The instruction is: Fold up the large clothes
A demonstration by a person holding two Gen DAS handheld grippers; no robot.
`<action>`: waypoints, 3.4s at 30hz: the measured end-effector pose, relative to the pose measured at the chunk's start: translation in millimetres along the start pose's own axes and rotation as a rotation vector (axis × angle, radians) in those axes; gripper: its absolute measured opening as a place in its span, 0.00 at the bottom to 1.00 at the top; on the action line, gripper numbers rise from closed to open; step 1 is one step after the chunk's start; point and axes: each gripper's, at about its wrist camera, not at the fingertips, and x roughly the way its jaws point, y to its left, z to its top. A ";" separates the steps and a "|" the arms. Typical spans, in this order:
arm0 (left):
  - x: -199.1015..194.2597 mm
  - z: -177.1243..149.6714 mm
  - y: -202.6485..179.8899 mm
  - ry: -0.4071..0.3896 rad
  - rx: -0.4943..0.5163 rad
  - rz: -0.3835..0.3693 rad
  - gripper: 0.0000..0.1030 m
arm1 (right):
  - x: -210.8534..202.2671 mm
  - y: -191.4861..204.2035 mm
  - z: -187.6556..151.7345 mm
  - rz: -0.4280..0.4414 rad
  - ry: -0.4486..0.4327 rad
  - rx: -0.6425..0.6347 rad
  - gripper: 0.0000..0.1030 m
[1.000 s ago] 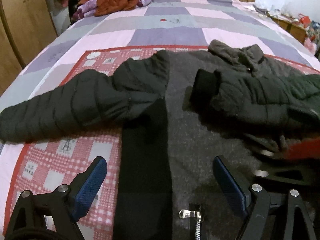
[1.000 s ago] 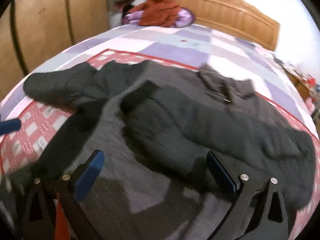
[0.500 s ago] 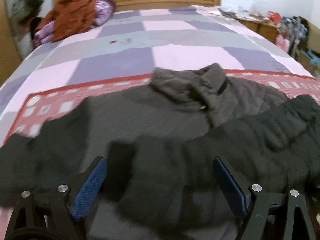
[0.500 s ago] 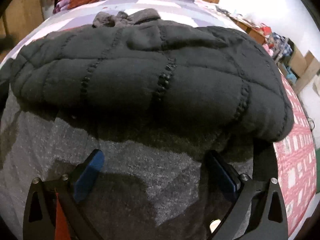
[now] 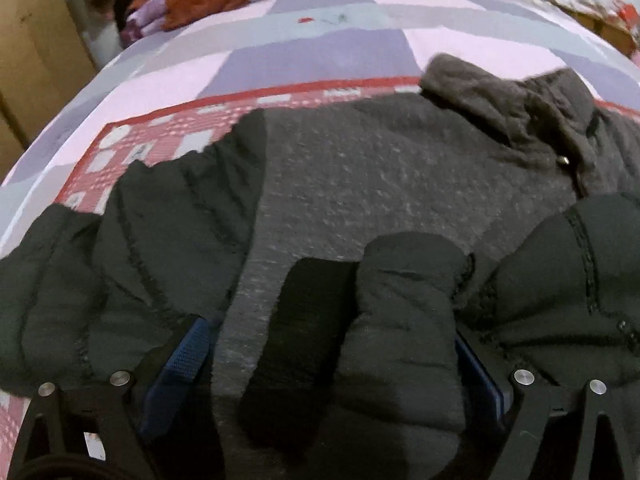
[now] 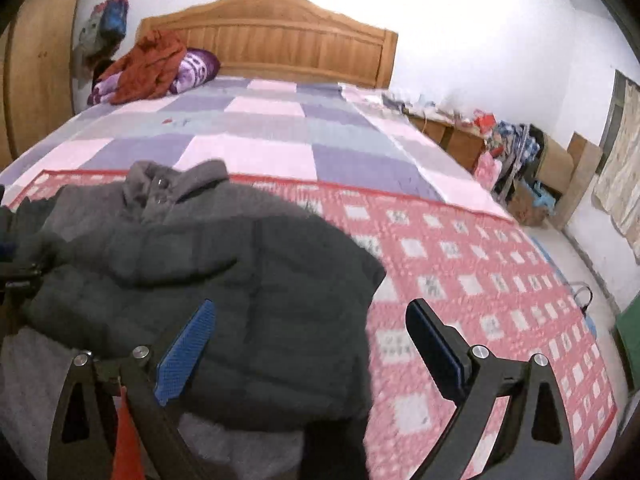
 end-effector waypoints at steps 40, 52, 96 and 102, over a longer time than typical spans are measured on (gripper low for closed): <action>7.7 -13.0 -15.1 0.005 0.009 -0.059 1.00 | 145.6 -24.1 -6.6 -0.001 0.281 0.061 0.99; -38.2 -26.0 14.9 -0.095 -0.010 -0.085 1.00 | 90.9 -8.9 -1.3 -0.027 0.126 -0.058 0.99; -92.3 -96.7 301.8 -0.045 -0.445 0.071 1.00 | 58.0 216.4 -28.7 0.129 0.249 -0.262 1.00; -60.4 -117.3 411.3 -0.001 -0.699 0.149 1.00 | 58.3 211.3 -35.6 0.144 0.211 -0.226 1.00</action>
